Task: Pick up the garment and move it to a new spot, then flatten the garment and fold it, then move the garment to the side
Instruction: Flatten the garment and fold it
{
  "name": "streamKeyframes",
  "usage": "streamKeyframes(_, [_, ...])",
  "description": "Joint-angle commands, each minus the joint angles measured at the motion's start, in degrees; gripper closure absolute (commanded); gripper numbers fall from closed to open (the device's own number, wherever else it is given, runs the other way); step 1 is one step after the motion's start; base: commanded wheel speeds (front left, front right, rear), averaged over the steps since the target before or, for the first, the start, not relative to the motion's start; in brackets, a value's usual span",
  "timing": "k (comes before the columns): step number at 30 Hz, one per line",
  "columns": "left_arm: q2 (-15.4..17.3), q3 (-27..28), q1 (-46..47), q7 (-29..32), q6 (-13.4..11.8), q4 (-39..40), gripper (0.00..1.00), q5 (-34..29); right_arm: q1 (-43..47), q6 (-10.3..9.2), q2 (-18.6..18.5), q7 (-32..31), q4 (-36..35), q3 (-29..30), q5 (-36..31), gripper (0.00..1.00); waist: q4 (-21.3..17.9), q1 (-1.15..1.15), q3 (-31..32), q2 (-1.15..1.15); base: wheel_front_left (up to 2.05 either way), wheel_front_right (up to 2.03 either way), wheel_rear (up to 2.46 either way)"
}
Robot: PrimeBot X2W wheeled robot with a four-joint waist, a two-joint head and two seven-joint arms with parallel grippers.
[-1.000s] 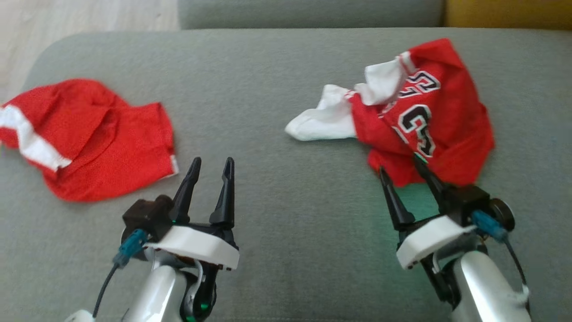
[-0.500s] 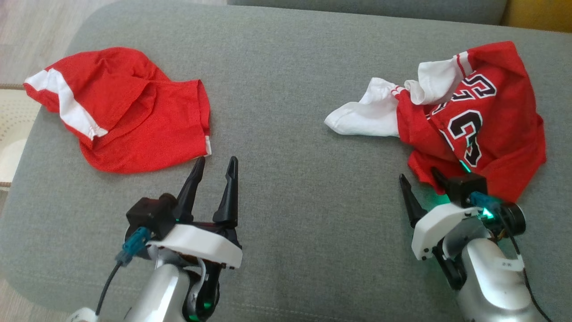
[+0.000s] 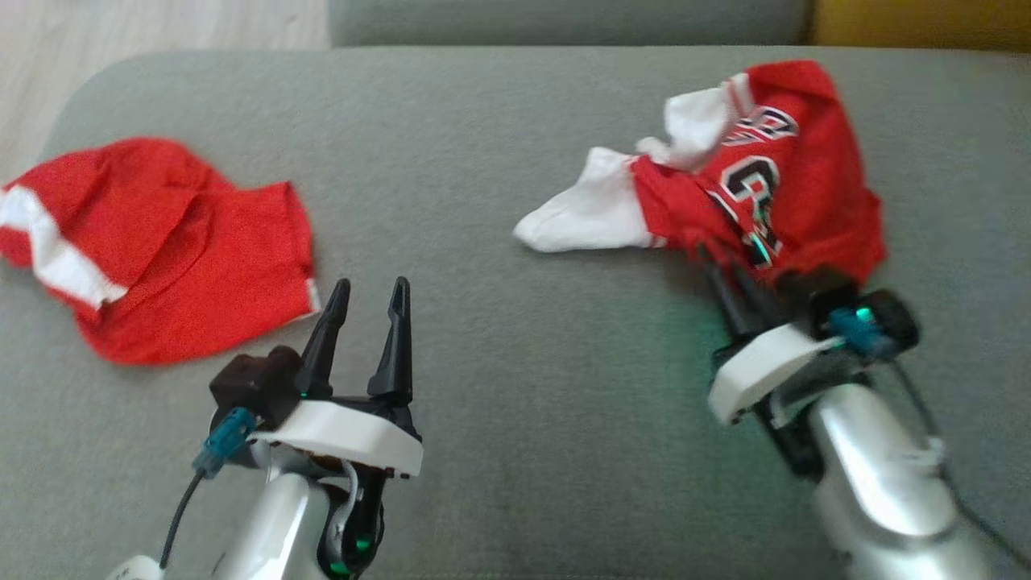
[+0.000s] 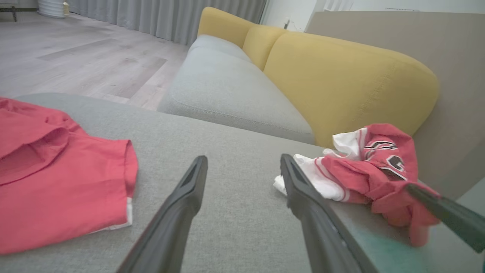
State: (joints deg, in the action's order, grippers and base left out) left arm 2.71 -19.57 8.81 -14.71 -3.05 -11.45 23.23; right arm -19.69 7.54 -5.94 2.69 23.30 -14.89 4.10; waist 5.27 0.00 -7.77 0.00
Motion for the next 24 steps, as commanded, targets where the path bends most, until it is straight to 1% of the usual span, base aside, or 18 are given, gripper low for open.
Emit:
streamKeyframes(1, [0.2,1.9,1.3,-0.3,0.0,1.6,0.00,-0.6,0.1,-0.05,-1.3,-0.3,-3.1,-0.7,0.4,1.00,-2.6,0.00,2.1,0.00,0.00,0.00,0.00])
streamKeyframes(3, [0.2,1.9,1.0,-0.3,0.0,1.8,0.00,-0.5,1.4,-0.05,-3.9,-2.1,-9.4,1.2,1.2,1.00,-4.0,0.00,3.0,0.00,0.00,0.00,0.00])
streamKeyframes(7, [0.2,1.8,0.4,-0.3,-0.2,2.1,0.00,-0.2,3.0,-0.05,-8.4,-5.8,-20.8,9.5,1.8,1.00,-5.7,0.00,4.1,0.00,0.00,0.00,0.00])
streamKeyframes(9, [0.2,1.7,0.3,-0.3,-0.2,2.2,0.00,-0.2,3.3,-0.05,-10.0,-7.3,-24.2,14.0,1.5,1.00,-6.0,0.00,4.3,0.00,0.00,0.00,0.00])
streamKeyframes(11, [0.2,1.5,0.1,-0.3,-0.2,2.1,0.00,-0.2,3.5,-0.05,-10.5,-8.6,-26.4,18.0,1.3,1.00,-6.1,0.00,4.5,0.00,0.00,0.00,0.00])
streamKeyframes(14, [0.2,1.3,-0.1,-0.3,-0.2,2.0,0.00,-0.2,4.1,-0.05,-10.6,-10.8,-27.5,22.4,0.2,1.00,-5.9,0.00,4.7,0.00,0.00,0.00,0.00])
streamKeyframes(16, [0.2,1.3,-0.1,-0.3,0.0,1.9,0.00,-0.3,5.0,-0.05,-10.2,-12.3,-27.1,24.1,0.2,1.00,-5.7,0.00,4.7,0.00,0.00,0.00,0.00])
streamKeyframes(18, [0.2,1.3,-0.2,-0.3,0.0,1.9,0.00,-0.3,6.2,-0.05,-10.2,-13.4,-26.1,24.7,-0.1,1.00,-5.3,0.00,4.5,0.00,0.00,0.00,0.00])
streamKeyframes(21, [0.2,1.4,-0.2,-0.3,0.1,1.9,0.00,-0.4,7.0,-0.05,-9.3,-13.5,-23.5,25.4,0.8,1.00,-5.1,0.00,4.0,0.00,0.00,0.00,0.00])
streamKeyframes(24, [0.2,1.2,0.0,-0.3,0.3,1.7,0.00,-0.6,6.3,-0.05,-10.3,-12.2,-19.4,24.9,0.4,1.00,-4.8,0.00,3.3,0.00,0.00,0.00,0.00])
